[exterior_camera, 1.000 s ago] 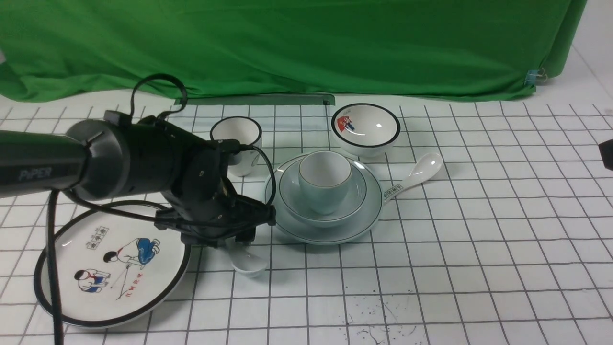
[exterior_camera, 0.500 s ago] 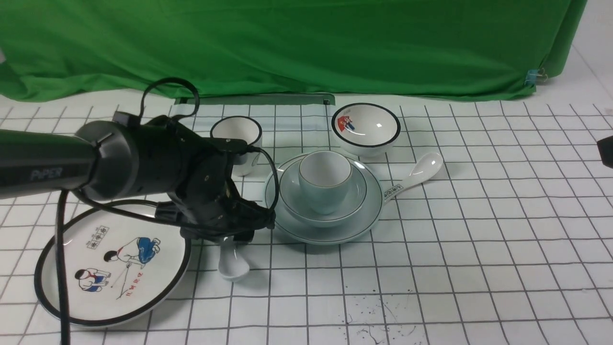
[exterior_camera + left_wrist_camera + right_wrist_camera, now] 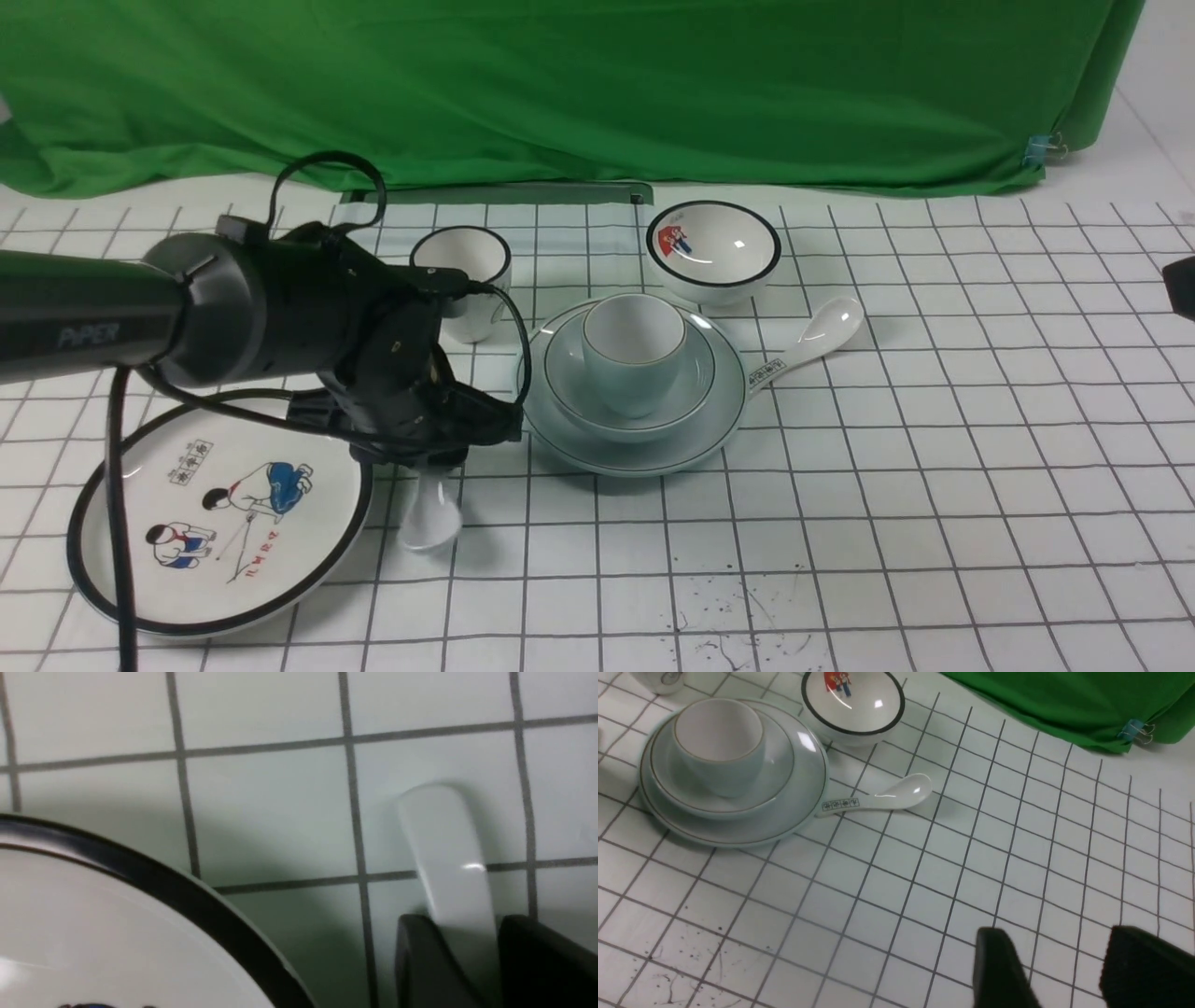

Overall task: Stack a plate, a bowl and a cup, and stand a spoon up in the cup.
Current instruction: Use the left arm to grab a blue soup spoon, then use the left arm to put the blue soup spoon into the blue teacup in the middle

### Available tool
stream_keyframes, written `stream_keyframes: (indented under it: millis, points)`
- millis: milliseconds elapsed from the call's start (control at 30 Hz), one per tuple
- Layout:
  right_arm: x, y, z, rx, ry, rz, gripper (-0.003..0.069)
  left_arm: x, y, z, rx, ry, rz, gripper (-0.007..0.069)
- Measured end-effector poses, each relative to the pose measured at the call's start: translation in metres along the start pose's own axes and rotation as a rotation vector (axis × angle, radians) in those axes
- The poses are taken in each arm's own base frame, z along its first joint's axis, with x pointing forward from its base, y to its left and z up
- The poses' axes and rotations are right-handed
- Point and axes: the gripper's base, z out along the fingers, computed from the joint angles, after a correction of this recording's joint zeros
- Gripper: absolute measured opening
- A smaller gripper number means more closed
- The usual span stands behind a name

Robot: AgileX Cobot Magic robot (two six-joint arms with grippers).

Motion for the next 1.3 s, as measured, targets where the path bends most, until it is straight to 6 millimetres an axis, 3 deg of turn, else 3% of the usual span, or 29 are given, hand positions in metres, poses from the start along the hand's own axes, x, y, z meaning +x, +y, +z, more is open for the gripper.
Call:
stream_keyframes:
  millis: [67,300,333,533,600,700,767,833,867,900,967,1067,1300]
  points:
    - [0.000,-0.001,0.000,0.014,-0.005,-0.011,0.0347,0.000,0.000,0.000,-0.001,-0.001,0.002,0.0071]
    - [-0.003,-0.007,0.000,0.080,-0.026,-0.055,0.0347,-0.001,-0.004,-0.017,0.028,-0.030,0.006,0.0075]
    - [-0.003,-0.008,0.000,0.093,-0.031,-0.057,0.0347,-0.006,-0.008,-0.038,0.063,-0.100,0.010,0.0075]
    - [-0.007,-0.011,-0.001,0.125,-0.069,-0.064,0.0347,-0.024,-0.024,-0.118,0.247,-0.469,0.048,0.0075]
    - [-0.009,-0.012,-0.001,0.138,-0.092,-0.068,0.0347,-0.031,-0.035,-0.140,0.329,-0.639,0.106,0.0075]
    - [-0.014,-0.014,-0.002,0.158,-0.145,-0.072,0.0347,-0.040,-0.054,-0.156,0.454,-0.873,0.203,0.0075]
    - [-0.017,-0.015,-0.003,0.170,-0.178,-0.079,0.0347,-0.045,-0.067,-0.153,0.523,-1.005,0.276,0.0075]
    - [-0.018,-0.015,-0.003,0.178,-0.191,-0.084,0.0347,-0.048,-0.075,-0.140,0.541,-1.063,0.325,0.0075]
    - [-0.018,-0.016,-0.004,0.182,-0.198,-0.083,0.0347,-0.050,-0.079,-0.122,0.525,-1.089,0.374,0.0075]
    - [-0.018,-0.016,-0.004,0.182,-0.200,-0.083,0.0347,-0.050,-0.079,-0.123,0.525,-1.101,0.379,0.0075]
    - [-0.019,-0.016,-0.004,0.183,-0.201,-0.079,0.0347,-0.052,-0.085,-0.091,0.479,-1.137,0.439,0.0075]
    - [-0.019,-0.016,-0.004,0.185,-0.201,-0.081,0.0347,-0.051,-0.088,-0.059,0.451,-1.158,0.463,0.0075]
    - [-0.019,-0.016,-0.004,0.186,-0.202,-0.081,0.0347,-0.047,-0.092,-0.031,0.459,-1.185,0.463,0.0075]
